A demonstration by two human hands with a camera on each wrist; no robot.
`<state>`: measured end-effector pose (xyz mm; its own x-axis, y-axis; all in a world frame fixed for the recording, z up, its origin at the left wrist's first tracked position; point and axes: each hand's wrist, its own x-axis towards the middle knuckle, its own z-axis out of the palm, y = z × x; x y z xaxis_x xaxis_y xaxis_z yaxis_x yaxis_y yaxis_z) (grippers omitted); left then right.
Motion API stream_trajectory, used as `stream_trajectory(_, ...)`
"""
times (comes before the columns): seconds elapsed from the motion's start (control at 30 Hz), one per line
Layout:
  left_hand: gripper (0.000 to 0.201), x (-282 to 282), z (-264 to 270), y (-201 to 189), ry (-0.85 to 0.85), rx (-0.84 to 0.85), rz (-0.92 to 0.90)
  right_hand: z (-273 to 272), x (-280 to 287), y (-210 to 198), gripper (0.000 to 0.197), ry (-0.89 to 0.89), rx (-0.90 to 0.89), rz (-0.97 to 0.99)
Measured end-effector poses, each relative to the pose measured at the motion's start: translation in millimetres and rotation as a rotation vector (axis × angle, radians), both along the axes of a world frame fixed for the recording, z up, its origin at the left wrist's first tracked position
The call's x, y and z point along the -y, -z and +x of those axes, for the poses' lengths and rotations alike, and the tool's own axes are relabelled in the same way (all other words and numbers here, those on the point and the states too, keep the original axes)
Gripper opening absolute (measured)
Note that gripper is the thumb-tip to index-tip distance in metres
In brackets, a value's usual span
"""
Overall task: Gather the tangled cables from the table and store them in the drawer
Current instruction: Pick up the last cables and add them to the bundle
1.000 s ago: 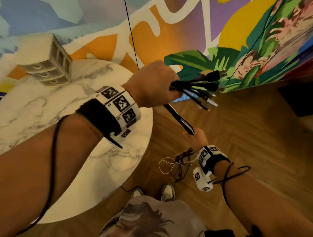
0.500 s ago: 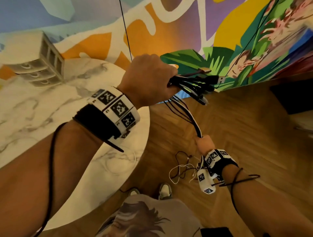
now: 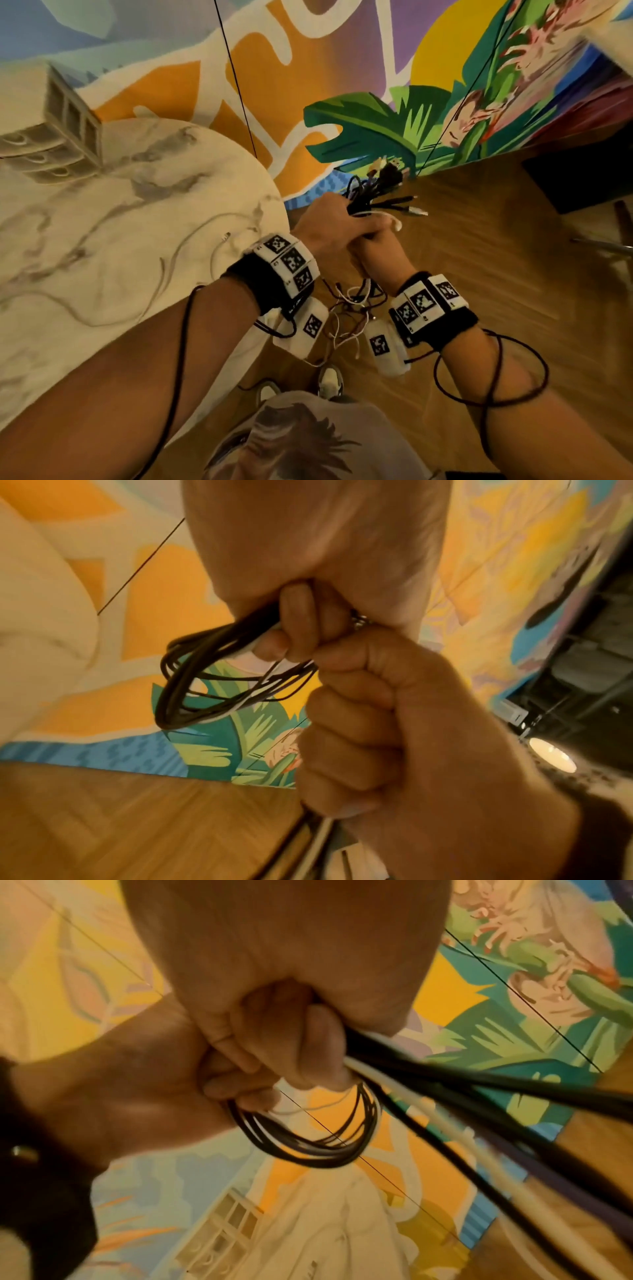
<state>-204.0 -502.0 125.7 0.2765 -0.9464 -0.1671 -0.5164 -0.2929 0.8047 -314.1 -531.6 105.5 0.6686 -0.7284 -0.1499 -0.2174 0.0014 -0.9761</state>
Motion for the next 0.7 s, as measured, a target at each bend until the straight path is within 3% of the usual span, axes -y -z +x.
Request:
stream_trajectory(0.1,0.033,3.6,-2.9,-11.0,-0.023,0.013,-0.056,-2.3,-1.9,10.4,0.030,0.003,0.069,0.059)
stream_trajectory(0.2,0.031,5.5,-0.3,-32.5,-0.104,0.108,-0.216,-16.9,-8.6,54.6,0.042,0.043,-0.163,0.101)
stream_trajectory(0.3,0.031,7.6,18.1,-63.9,-0.163,0.178,-0.365,-45.3,-1.3,104.1,0.040,0.164,-0.437,0.166)
stream_trajectory(0.43,0.030,9.4,35.0,-98.2,-0.230,0.223,-0.498,-72.3,7.1,136.8,0.036,0.120,-0.704,0.188)
stream_trajectory(0.7,0.032,2.1,43.6,-91.9,-0.237,0.297,-0.507,-74.8,12.1,154.9,0.038,0.116,-0.708,0.474)
